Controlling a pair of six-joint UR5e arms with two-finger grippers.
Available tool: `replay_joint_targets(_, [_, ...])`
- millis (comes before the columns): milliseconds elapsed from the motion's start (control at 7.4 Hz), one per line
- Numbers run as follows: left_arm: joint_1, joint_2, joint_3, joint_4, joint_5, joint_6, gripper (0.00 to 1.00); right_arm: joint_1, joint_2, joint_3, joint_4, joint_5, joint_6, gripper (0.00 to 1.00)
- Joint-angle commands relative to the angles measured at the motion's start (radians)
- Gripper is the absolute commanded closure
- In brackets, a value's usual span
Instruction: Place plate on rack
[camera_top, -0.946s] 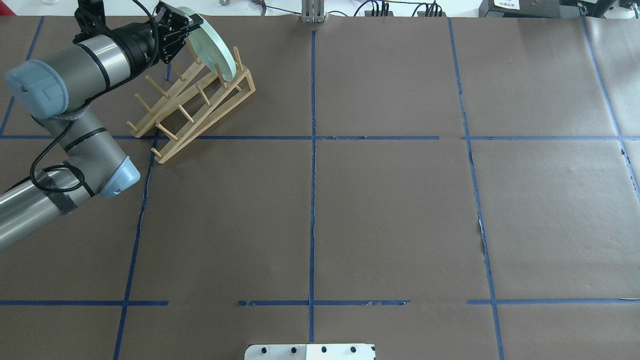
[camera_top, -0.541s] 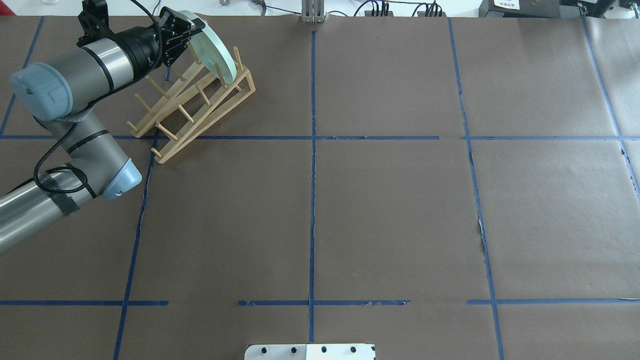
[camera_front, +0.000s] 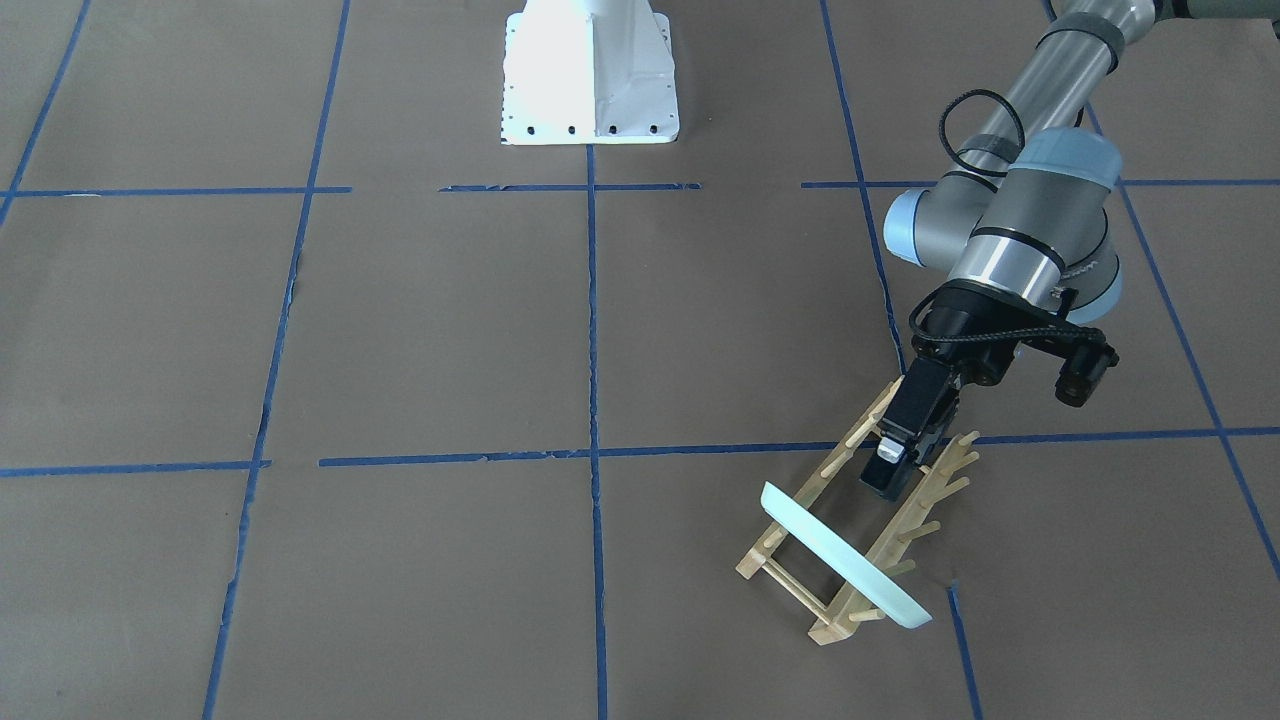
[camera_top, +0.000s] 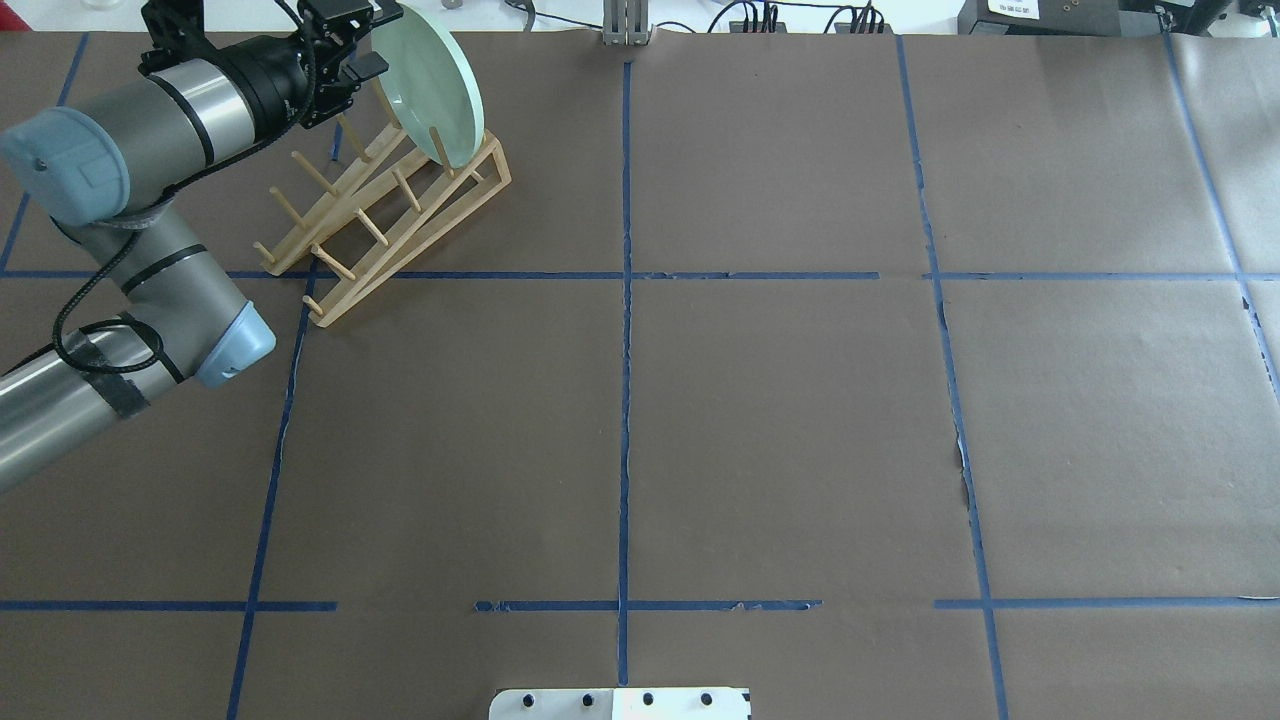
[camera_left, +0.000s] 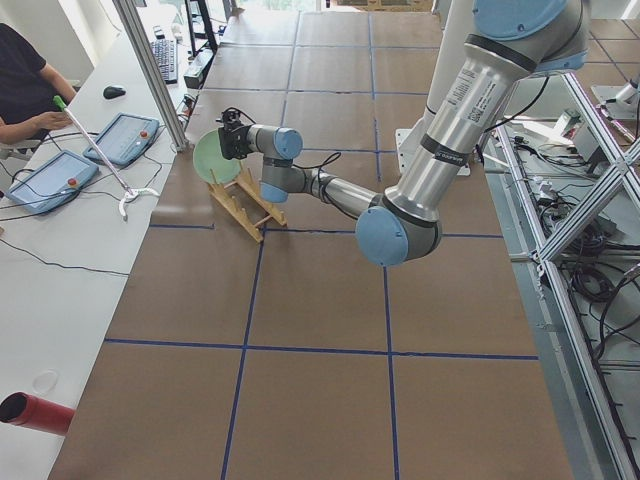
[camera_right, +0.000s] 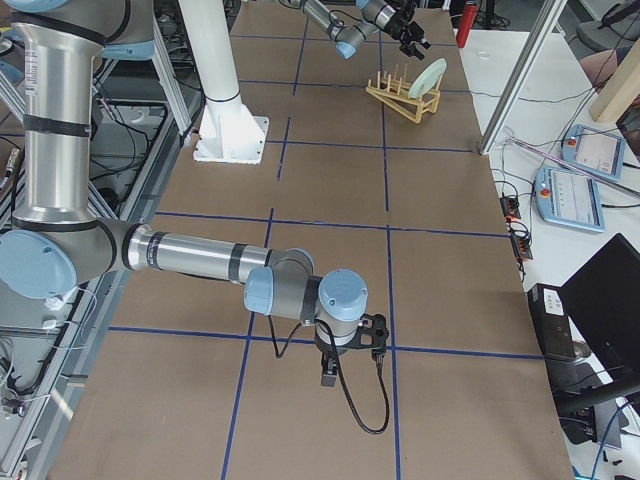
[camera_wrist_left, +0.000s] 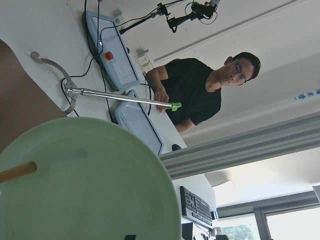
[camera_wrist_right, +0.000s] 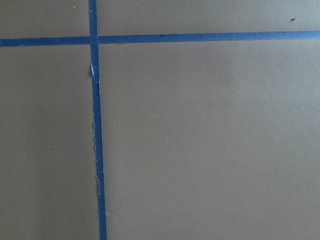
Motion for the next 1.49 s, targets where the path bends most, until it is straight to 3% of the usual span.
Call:
replay_joint_targets(0, [-0.125, 0.016, -0.026, 0.195, -0.242, 0.210, 0.00, 0.000, 0.000, 0.000, 0.000, 0.000, 0.000, 0.00])
replay_joint_targets(135, [-0.193, 0.054, -0.068, 0.391, -0.397, 0.432, 0.00, 0.000, -0.002, 0.000, 0.000, 0.000, 0.000, 0.00])
replay_joint_targets(270, [-0.259, 0.112, -0.095, 0.519, -0.474, 0.639, 0.00, 0.000, 0.000, 0.000, 0.000, 0.000, 0.000, 0.00])
replay_joint_targets(541, [-0.365, 0.231, -0.089, 0.726, -0.501, 1.111, 0.00, 0.000, -0.002, 0.000, 0.000, 0.000, 0.000, 0.00])
replay_joint_targets(811, [-0.528, 0.251, -0.094, 1.093, -0.524, 1.570, 0.00, 0.000, -0.002, 0.000, 0.000, 0.000, 0.000, 0.00])
replay_joint_targets(1081, [-0.706, 0.265, -0.091, 1.375, -0.709, 1.885, 0.00, 0.000, 0.000, 0.000, 0.000, 0.000, 0.000, 0.00])
replay_joint_targets(1351, [-0.727, 0.318, -0.115, 1.554, -0.745, 1.971, 0.00, 0.000, 0.000, 0.000, 0.000, 0.000, 0.000, 0.00])
